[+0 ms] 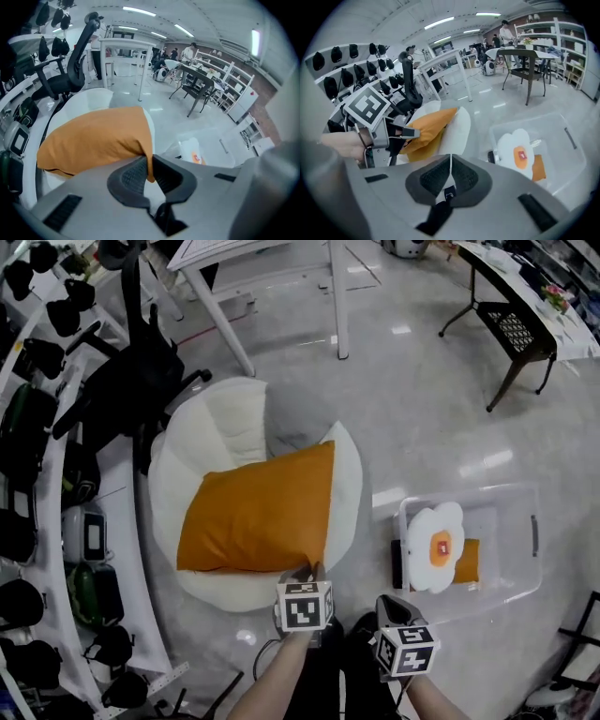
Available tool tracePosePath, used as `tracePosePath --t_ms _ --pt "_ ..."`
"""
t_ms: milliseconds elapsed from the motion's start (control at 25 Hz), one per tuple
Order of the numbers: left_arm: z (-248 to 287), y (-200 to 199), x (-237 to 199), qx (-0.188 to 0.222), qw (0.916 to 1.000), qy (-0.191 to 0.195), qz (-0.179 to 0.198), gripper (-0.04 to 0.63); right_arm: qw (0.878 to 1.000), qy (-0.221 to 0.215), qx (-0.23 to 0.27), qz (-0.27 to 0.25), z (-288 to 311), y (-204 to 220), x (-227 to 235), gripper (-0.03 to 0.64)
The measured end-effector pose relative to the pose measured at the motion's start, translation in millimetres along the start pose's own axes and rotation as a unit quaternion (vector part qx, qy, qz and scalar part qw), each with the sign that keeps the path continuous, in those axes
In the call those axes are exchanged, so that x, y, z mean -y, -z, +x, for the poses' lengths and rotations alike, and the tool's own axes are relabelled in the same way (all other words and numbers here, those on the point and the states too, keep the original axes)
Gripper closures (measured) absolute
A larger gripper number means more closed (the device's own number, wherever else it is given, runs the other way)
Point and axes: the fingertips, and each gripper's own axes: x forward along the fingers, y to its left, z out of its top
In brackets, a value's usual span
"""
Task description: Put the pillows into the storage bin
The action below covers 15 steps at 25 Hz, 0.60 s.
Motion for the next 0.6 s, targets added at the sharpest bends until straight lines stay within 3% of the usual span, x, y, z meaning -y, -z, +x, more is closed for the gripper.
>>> tracePosePath --t_ms 200,600 --pt "-20 -7 52 0.000 0.9997 0.025 0.004 0.563 0.997 0.041 0.023 0.053 -43 11 39 0.606" --pt "-50 -28 165 0.010 0.9941 0.091 0.057 0.563 0.986 0.093 0.068 0.117 -114 22 89 0.606"
